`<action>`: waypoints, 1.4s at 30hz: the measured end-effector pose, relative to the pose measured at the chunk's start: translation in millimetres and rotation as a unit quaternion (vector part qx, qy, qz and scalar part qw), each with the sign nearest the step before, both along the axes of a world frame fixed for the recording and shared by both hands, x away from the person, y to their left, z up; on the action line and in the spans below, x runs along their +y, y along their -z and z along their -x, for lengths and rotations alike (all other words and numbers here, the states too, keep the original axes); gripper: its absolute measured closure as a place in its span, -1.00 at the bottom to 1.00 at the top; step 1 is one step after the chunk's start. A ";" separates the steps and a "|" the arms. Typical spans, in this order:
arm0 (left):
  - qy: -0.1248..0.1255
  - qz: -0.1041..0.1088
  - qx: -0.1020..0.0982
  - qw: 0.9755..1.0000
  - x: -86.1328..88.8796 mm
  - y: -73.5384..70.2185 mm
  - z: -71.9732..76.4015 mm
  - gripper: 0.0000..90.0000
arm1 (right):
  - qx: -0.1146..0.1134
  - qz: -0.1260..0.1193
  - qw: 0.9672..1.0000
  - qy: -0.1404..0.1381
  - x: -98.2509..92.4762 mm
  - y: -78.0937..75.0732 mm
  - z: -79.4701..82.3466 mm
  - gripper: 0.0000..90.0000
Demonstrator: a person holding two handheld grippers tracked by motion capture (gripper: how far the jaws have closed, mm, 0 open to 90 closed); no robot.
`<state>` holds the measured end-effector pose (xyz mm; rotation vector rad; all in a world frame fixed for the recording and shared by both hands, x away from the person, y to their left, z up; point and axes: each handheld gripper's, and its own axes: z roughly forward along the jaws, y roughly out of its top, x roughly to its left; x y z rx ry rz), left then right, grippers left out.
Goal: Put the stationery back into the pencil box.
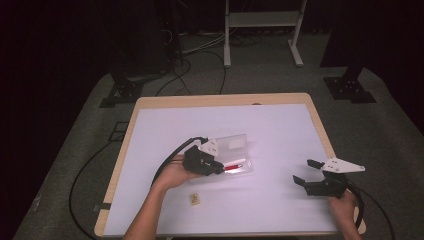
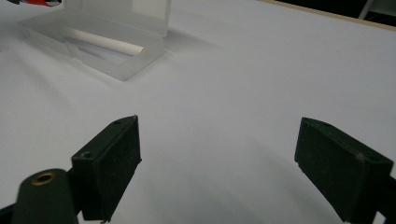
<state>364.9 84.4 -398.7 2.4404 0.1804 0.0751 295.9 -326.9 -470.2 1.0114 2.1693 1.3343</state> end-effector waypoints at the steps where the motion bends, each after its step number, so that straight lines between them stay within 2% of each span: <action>1: 0.002 -0.002 -0.002 1.000 0.1 -0.2 -1.4 0.77 | 0.000 0.000 1.000 0.000 0.0 -0.1 0.0 -0.70; 6: -0.005 0.002 -0.002 1.000 -0.7 0.4 -5.5 0.77 | -0.001 0.000 1.000 -0.001 0.1 0.0 0.0 -0.70; 11: -0.004 -0.005 0.001 1.000 -3.4 4.4 -9.8 0.77 | -0.002 0.001 1.000 -0.002 0.2 -0.1 0.1 -0.70; 19: -0.013 -0.006 0.007 1.000 -7.4 12.2 -17.8 0.77 | -0.002 0.000 1.000 -0.002 0.2 -0.1 0.1 -0.70; 42: -0.026 0.000 0.012 1.000 -20.1 22.4 -26.7 0.77 | -0.002 0.000 1.000 -0.002 0.1 -0.1 0.2 -0.70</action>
